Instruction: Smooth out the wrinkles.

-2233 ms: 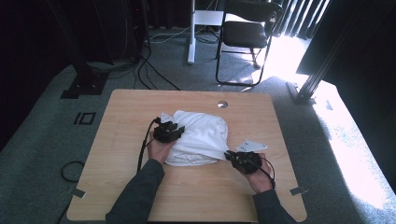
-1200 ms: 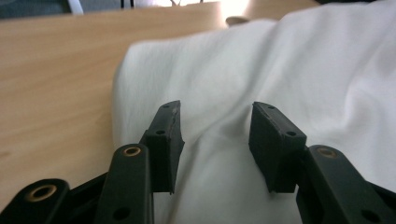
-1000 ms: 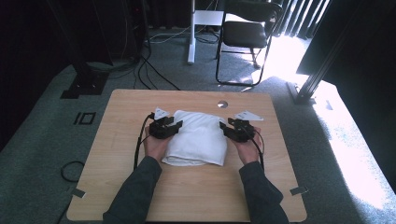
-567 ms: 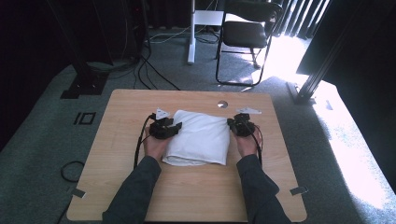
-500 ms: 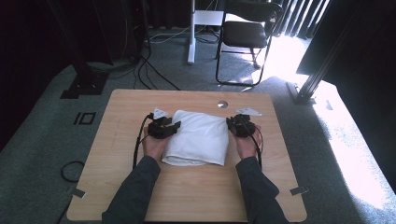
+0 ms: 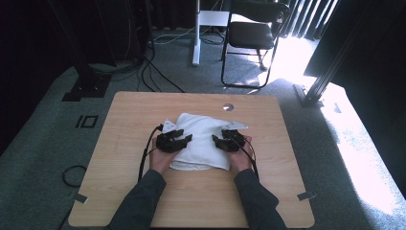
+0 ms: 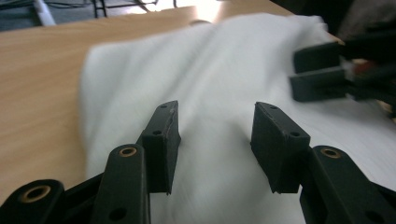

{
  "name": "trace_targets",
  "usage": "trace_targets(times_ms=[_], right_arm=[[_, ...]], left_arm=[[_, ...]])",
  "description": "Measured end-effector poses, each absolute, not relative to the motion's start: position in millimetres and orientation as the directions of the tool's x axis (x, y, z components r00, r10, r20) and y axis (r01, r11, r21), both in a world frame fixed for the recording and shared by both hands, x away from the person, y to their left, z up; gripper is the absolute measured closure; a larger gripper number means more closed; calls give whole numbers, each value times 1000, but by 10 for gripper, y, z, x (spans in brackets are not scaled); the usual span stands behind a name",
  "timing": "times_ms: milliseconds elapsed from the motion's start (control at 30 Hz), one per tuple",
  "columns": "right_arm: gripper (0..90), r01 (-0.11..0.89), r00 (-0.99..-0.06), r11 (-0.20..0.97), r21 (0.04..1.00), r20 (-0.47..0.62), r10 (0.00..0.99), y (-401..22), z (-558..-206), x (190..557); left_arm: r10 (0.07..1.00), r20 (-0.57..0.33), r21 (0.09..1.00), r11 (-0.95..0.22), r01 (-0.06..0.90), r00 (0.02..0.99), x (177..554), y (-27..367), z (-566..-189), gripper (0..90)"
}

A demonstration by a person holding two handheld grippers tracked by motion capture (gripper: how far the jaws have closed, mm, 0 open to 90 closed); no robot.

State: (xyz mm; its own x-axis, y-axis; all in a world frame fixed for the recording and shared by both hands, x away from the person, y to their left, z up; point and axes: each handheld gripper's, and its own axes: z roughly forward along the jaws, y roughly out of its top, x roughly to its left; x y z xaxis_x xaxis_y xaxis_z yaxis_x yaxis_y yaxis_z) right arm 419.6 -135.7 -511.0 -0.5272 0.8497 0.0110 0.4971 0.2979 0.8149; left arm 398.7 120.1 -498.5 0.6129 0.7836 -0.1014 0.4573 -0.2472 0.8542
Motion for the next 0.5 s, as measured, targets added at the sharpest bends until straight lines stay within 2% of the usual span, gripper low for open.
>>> trace_targets(times_ms=[67, 267, 500], right_arm=[[471, 532, -510, 266, 804, 53, 859, -1456, -5197, 4201], [443, 555, -506, 266, 788, 67, 860, -1617, -5320, 4115], [439, 586, -508, 269, 765, 87, 857, -1538, -5437, 4174]], left_arm=[[778, -106, 859, -242, 451, 619, 3889, 1222, -5049, 517], [758, -137, 887, -194, 420, 638, 3533, 1344, -5082, 511], [753, -90, 880, -247, 407, 652, 3410, 1369, -5172, 503]])
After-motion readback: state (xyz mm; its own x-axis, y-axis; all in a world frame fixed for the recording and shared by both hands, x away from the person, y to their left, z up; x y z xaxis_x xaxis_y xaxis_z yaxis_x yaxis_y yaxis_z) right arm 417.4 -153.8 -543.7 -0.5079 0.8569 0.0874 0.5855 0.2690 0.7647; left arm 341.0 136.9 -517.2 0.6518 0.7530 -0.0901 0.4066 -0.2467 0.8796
